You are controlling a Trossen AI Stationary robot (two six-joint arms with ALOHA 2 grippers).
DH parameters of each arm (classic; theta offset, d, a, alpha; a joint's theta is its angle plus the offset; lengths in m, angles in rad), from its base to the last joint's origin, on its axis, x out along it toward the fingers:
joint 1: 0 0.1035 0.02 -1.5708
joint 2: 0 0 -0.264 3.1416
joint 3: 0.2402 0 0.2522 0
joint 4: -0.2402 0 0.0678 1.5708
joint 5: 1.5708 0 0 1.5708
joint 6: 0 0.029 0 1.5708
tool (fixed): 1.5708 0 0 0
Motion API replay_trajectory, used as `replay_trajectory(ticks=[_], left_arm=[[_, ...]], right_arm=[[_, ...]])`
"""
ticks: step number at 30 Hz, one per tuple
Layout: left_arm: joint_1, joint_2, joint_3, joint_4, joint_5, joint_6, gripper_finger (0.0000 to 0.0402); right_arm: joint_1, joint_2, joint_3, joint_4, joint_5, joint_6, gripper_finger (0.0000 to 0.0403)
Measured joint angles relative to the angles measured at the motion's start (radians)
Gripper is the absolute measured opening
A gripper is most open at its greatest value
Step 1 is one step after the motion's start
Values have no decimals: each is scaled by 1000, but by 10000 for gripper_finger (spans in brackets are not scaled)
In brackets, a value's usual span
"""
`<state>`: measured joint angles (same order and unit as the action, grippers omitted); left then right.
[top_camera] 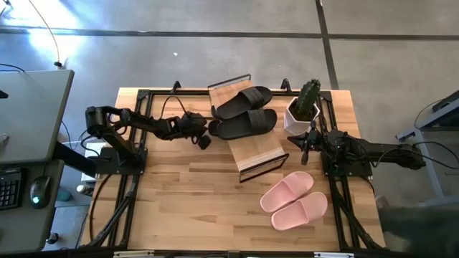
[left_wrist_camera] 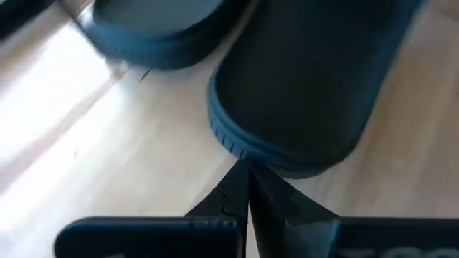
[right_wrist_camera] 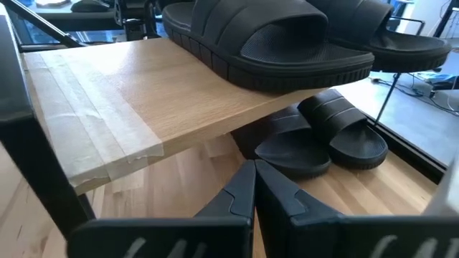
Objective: Pick and place slides into the shelf
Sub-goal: Put the black slide under the shelf, then adjust the black slide on the shelf
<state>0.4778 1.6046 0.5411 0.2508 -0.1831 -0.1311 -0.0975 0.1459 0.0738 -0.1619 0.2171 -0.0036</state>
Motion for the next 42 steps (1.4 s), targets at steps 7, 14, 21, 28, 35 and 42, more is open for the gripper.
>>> replay_trajectory(ticks=[7,14,21,28,35,42], left_arm=[[0,0,0,65,70,203,0],[0,59,1,186,94,264,0],[0,172,-1,282,59,263,0],[0,176,0,322,51,261,0],[0,176,0,314,48,261,0],[0,173,0,290,32,263,0]], right_arm=[[0,0,0,-2,-11,0,0],[0,0,0,-2,-12,0,0],[0,0,0,-2,-19,0,0],[0,0,0,-2,-25,4,0],[0,0,0,-2,-25,4,0],[0,0,0,-2,-25,4,0]])
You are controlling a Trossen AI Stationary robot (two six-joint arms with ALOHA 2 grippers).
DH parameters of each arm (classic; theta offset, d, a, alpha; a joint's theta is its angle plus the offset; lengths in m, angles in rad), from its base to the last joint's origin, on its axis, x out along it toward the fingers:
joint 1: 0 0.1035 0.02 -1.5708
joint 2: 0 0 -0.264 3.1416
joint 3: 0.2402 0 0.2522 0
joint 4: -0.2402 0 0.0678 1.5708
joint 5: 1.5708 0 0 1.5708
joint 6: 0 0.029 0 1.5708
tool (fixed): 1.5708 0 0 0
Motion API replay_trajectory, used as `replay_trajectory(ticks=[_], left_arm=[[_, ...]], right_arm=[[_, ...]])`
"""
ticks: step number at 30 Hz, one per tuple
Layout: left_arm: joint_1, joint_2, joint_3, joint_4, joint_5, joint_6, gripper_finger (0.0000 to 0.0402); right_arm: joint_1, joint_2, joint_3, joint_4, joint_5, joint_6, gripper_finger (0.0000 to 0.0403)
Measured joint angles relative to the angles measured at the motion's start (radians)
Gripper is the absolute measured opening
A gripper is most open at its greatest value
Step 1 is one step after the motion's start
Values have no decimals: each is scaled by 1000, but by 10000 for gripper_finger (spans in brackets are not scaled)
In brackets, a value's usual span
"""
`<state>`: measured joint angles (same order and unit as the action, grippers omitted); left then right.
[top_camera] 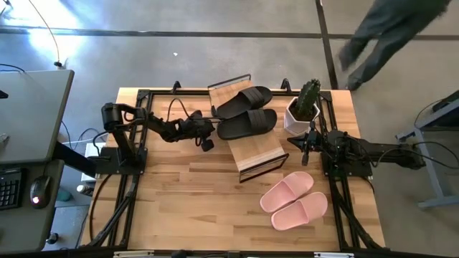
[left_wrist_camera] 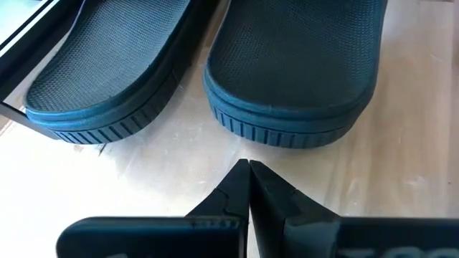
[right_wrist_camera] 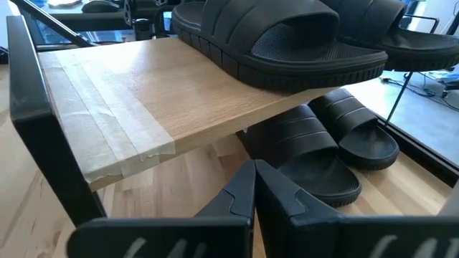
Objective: Pick and place slides into the shelf
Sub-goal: Adjust the black slide on the shelf
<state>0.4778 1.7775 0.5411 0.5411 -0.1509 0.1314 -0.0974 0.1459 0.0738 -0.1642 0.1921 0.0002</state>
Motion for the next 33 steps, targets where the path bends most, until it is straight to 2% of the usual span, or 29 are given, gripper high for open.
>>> replay_trajectory(ticks=[11,22,28,33], left_arm=[[-11,-3,0,-25,-1,-10,0],[-82,-126,-1,-166,-170,-12,0],[-79,-199,-1,-234,-266,-35,0],[-103,-277,0,-247,-272,-40,0]], right_arm=[[0,0,0,0,-1,0,0],[0,0,0,0,-1,0,0],[0,0,0,0,-1,0,0],[0,0,0,13,-1,32,0]])
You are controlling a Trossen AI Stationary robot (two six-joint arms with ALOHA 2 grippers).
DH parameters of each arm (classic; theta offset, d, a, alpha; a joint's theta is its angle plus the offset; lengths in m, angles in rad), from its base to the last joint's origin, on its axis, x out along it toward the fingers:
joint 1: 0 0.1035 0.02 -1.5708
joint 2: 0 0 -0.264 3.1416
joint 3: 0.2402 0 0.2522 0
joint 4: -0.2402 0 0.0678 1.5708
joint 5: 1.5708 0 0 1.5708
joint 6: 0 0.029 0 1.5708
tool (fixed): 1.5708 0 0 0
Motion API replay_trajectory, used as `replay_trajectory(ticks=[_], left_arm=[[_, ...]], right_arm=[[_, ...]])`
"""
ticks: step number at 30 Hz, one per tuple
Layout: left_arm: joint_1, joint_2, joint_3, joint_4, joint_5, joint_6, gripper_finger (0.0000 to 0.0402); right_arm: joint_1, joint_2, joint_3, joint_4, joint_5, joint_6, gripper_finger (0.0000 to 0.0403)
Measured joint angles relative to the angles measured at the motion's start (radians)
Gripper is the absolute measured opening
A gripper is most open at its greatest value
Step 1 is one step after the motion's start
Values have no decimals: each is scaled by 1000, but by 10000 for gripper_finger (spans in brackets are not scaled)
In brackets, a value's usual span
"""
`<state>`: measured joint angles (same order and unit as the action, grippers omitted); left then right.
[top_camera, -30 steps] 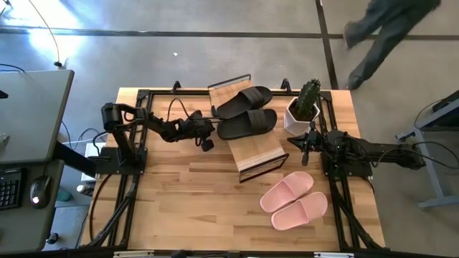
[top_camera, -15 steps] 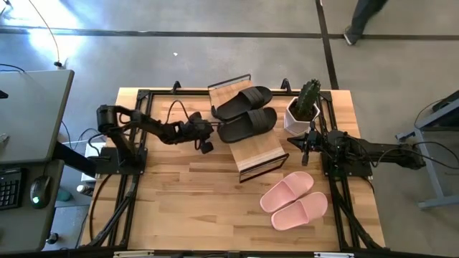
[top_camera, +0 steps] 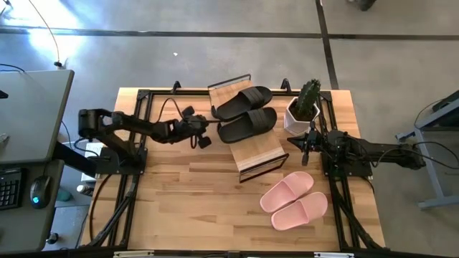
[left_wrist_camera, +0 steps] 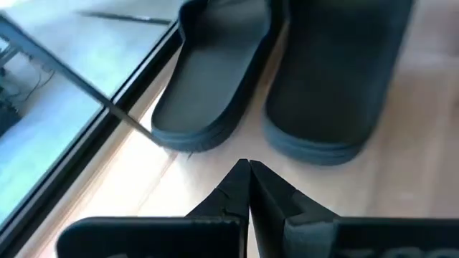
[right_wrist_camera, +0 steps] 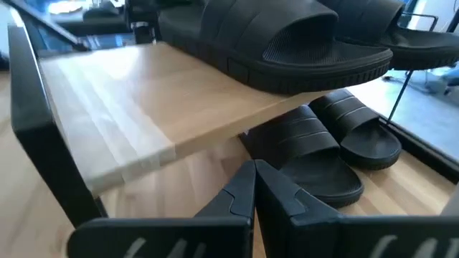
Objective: Pick and place slides into the shelf
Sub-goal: Adjust the black slide on the shelf
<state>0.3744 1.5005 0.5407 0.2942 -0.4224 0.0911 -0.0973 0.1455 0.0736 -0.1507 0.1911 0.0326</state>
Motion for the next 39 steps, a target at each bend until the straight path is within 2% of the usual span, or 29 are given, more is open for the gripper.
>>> replay_trajectory(ticks=[6,12,15,19,23,26,31,35,39], left_arm=[[-72,-125,0,-104,-35,-27,0],[-148,-223,0,-91,-52,-73,0],[-159,-246,0,-47,-97,-73,0],[-147,-248,0,85,-219,-24,0],[-85,-248,45,169,-236,76,0],[-2,-235,113,144,-152,78,0],[118,-161,258,48,113,163,0],[170,-71,373,-9,271,444,0],[182,12,474,-6,326,763,0]], right_arm=[[0,0,70,13,0,44,0],[-1,27,136,12,16,33,0],[-14,94,165,10,40,15,0],[-71,237,231,11,46,-10,0],[-162,377,331,7,25,-50,0],[-217,466,400,-9,-37,-64,0],[-254,575,473,-58,-80,-110,0],[-257,628,484,-63,-81,-174,0],[-257,658,484,-69,-84,-216,0]])
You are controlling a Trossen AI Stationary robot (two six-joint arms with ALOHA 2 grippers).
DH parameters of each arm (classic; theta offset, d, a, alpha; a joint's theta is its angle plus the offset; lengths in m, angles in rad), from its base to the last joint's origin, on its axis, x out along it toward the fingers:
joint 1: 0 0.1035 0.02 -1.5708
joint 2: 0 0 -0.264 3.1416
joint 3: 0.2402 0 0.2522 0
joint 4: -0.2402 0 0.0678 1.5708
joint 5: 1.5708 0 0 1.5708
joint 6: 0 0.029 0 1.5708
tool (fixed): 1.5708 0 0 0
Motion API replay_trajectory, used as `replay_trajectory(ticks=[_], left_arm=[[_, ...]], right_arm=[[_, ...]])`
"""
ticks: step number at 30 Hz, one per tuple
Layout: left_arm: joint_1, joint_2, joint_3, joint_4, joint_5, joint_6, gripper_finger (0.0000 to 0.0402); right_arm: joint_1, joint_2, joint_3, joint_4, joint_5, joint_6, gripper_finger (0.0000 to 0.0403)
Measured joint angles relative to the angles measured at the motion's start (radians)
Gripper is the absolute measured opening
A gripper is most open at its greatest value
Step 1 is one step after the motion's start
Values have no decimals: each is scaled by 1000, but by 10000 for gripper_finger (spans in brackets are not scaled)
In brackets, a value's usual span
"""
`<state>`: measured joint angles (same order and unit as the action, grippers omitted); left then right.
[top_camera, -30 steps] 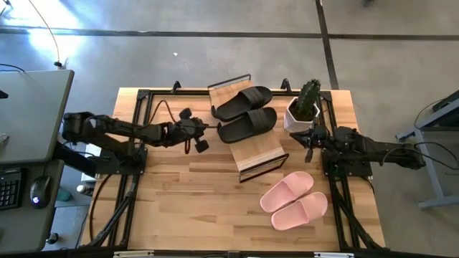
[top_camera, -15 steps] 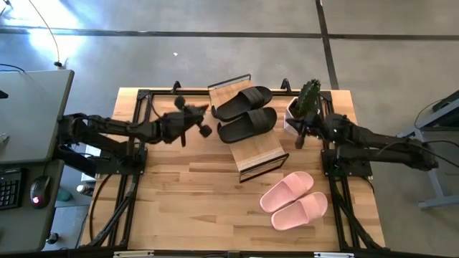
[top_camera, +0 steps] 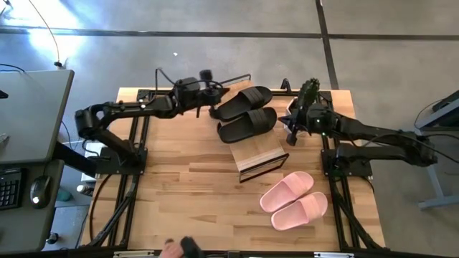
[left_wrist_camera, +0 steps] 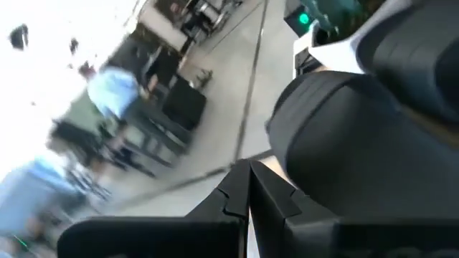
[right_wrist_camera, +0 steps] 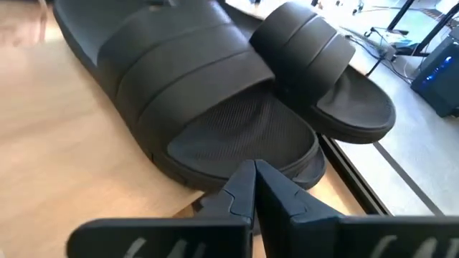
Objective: Pick and place slides into the shelf
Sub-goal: Adjust the black slide on the shelf
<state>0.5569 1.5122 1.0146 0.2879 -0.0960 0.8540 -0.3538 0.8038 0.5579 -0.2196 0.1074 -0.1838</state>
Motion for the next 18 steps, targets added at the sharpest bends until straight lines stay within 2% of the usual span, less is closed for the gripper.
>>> replay_trajectory(ticks=[4,9,18], left_arm=[[-1,62,105,-40,-11,135,1],[-2,116,217,-223,-5,303,1],[-8,186,242,-276,-31,534,1]], right_arm=[[0,6,0,-8,0,-19,0],[29,-3,0,-2,16,-72,0],[217,-54,0,-88,249,-113,0]])
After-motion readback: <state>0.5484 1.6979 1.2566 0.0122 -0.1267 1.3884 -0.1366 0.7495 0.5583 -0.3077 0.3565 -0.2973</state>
